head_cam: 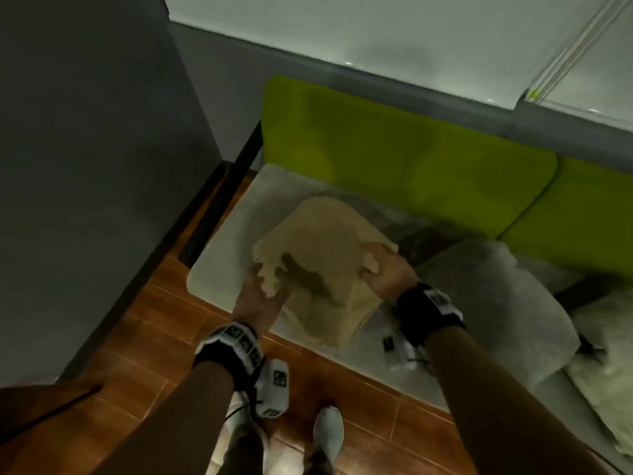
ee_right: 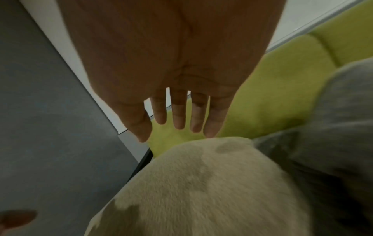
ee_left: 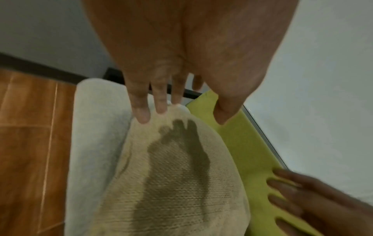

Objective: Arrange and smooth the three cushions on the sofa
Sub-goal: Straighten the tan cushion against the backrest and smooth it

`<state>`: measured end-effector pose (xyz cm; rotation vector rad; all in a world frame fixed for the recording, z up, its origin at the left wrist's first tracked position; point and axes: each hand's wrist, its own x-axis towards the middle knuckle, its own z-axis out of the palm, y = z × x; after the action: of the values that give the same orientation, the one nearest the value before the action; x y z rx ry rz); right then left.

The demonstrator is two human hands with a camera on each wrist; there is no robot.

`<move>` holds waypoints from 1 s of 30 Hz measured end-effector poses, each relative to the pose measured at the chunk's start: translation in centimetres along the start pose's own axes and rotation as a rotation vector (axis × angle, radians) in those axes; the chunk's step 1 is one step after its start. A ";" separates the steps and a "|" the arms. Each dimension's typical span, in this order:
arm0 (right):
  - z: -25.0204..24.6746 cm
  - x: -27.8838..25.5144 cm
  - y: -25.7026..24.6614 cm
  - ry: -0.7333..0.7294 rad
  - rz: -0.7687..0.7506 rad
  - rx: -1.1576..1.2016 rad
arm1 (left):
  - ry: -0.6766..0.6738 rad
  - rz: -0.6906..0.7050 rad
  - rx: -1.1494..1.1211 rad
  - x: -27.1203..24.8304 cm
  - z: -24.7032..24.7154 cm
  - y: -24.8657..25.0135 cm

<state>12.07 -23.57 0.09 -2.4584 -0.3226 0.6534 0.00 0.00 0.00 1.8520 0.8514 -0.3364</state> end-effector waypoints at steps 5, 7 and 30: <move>1.7 9.5 -0.6 -0.012 -0.053 -0.213 | 0.089 -0.354 -0.199 6.4 3.8 -0.9; 2.5 11.7 0.9 -0.013 0.041 -0.250 | 0.023 -0.447 -0.261 8.7 5.0 -3.2; 7.4 7.8 -5.3 0.326 0.632 0.516 | -0.188 -0.033 -0.078 20.2 -8.8 5.0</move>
<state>14.45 -13.05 -5.16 -2.0842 0.6927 0.4819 16.49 14.76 -4.40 1.7057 0.7556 -0.4832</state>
